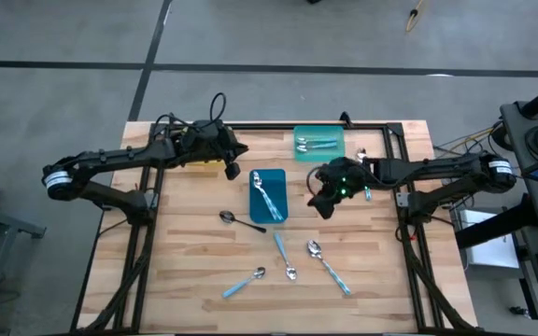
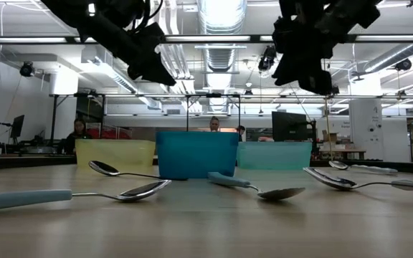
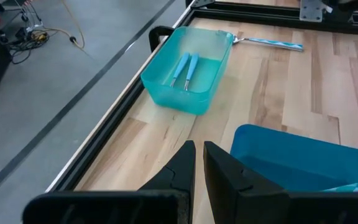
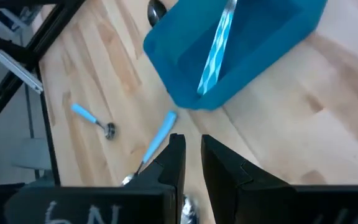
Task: Sort silverware by color (type)
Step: Put the white patterned spoon into the blue bin
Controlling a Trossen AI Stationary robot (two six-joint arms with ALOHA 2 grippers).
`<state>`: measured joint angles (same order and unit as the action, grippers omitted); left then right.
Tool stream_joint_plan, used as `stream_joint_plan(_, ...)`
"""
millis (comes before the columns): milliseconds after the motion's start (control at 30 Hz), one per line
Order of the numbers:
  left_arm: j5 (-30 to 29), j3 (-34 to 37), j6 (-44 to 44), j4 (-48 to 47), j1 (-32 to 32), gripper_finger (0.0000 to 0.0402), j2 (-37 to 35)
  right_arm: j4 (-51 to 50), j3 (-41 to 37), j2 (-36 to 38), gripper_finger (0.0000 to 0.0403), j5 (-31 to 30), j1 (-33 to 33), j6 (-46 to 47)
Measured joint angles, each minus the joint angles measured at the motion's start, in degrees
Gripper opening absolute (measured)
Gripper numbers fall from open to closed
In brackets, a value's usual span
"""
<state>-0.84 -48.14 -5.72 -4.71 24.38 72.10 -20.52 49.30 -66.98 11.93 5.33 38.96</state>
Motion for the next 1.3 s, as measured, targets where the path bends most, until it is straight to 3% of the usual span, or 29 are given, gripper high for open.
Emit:
stream_joint_plan(433, 0.0, 0.0, 0.7, -0.1, -3.6, 0.0015, 0.0, -0.7, 0.0, -0.8, 0.0043, -4.4, -11.6, 14.3)
stream_joint_plan(767, 0.0, 0.0, 1.8, 0.2, -7.0, 0.0015, 0.0, -1.0, 0.1, -9.3, 0.0043, -2.4, -17.8, 21.9)
stream_joint_plan(1133, 0.0, 0.0, 3.9, 0.2, -12.6, 0.0015, 0.0, -30.5, 18.1, -21.6, 0.0043, -3.9, -23.0, 21.7)
stream_joint_plan(1300, -0.1, 0.0, 5.0, 0.7, -15.5, 0.0015, 0.0, -37.9, 25.2, -27.0, 0.0043, -4.4, -24.4, 18.2)
